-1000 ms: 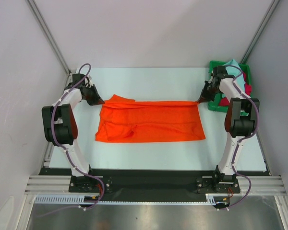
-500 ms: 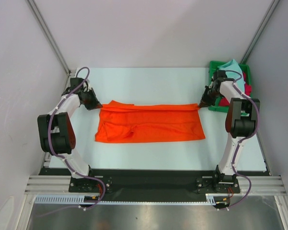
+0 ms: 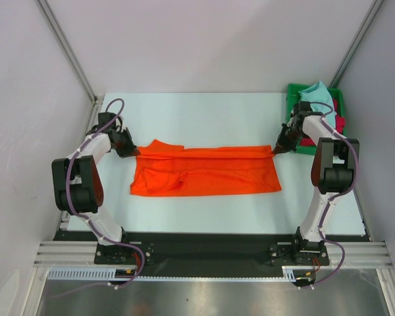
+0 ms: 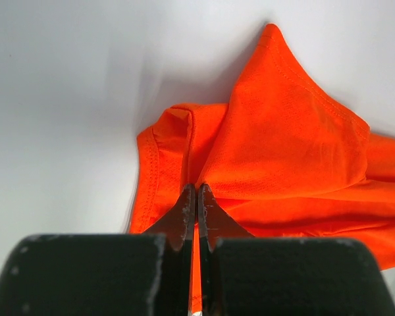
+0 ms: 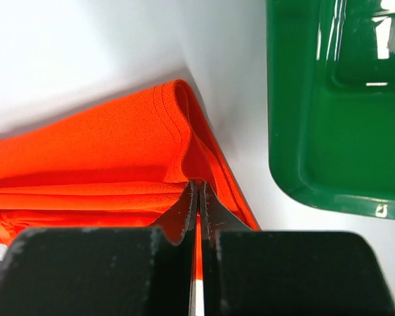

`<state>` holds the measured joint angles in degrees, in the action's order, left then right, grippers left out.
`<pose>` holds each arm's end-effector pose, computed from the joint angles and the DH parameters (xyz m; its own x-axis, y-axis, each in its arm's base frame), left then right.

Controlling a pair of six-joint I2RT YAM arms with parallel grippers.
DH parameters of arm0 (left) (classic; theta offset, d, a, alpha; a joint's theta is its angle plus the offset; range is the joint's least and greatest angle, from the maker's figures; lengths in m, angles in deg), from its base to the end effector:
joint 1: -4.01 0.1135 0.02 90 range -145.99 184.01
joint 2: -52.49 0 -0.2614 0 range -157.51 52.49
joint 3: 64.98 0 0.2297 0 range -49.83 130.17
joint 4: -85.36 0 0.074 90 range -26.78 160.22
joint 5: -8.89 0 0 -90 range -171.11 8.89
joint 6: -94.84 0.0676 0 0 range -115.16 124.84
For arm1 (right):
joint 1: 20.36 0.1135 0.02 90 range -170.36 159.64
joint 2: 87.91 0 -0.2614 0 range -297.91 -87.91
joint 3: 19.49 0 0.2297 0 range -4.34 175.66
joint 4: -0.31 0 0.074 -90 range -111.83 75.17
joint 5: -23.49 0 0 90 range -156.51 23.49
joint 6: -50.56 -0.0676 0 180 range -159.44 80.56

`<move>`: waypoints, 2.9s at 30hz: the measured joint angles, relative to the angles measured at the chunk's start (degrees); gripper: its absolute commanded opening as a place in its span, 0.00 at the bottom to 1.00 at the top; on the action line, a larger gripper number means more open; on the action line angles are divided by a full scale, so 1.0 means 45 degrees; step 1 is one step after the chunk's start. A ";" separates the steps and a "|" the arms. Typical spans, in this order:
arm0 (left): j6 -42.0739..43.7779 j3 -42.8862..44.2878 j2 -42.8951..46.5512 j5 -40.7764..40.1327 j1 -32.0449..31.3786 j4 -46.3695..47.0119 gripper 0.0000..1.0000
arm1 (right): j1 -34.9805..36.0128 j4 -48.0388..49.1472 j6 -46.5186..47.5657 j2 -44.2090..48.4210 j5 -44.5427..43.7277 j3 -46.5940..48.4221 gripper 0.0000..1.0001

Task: Fold and stack the t-shirts
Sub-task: Fold the tshirt

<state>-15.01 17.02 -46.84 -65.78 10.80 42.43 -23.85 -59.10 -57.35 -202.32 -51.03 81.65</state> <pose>0.3504 0.0237 0.1822 -0.8165 -0.4270 -0.3886 -0.2775 0.8805 -0.3844 0.3934 -0.0059 0.1660 -0.9131 0.3526 -0.2049 0.2734 0.9021 0.3340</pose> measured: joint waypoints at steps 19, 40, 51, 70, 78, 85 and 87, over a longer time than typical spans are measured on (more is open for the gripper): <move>0.0112 -0.0525 0.0204 -0.0345 -0.0005 -0.0160 0.00 | 0.0063 0.0053 0.0194 0.0335 -0.0005 -0.0709 0.00; 0.0248 -0.1370 0.0321 -0.1224 0.0024 -0.0189 0.44 | 0.0068 0.0253 0.0262 0.0335 -0.0350 -0.0991 0.24; 0.0330 0.0029 0.1336 -0.0544 0.0034 -0.0481 0.55 | 0.1511 -0.1137 0.1020 0.0675 -0.1860 0.1739 0.45; 0.0185 0.0078 -0.0238 0.2453 -0.0107 -0.0092 0.49 | 0.5464 0.3997 -0.3789 -0.3434 0.5824 0.2297 0.17; 0.0194 -0.0015 -0.0267 0.2642 -0.0146 -0.0044 0.48 | 0.6164 0.4687 -0.4600 -0.4051 0.6761 0.3264 0.17; 0.0199 -0.0335 -0.0321 0.2642 -0.0146 -0.0049 0.45 | 0.6411 0.4940 -0.4891 -0.4653 0.7019 0.3628 0.15; 0.0204 -0.0505 -0.0321 0.2642 -0.0146 -0.0044 0.43 | 0.6489 0.4833 -0.4911 -0.4886 0.7023 0.3793 0.14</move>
<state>-14.10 14.74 -48.28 -53.89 10.14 42.23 5.35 -37.36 -79.45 -224.31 -19.42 98.72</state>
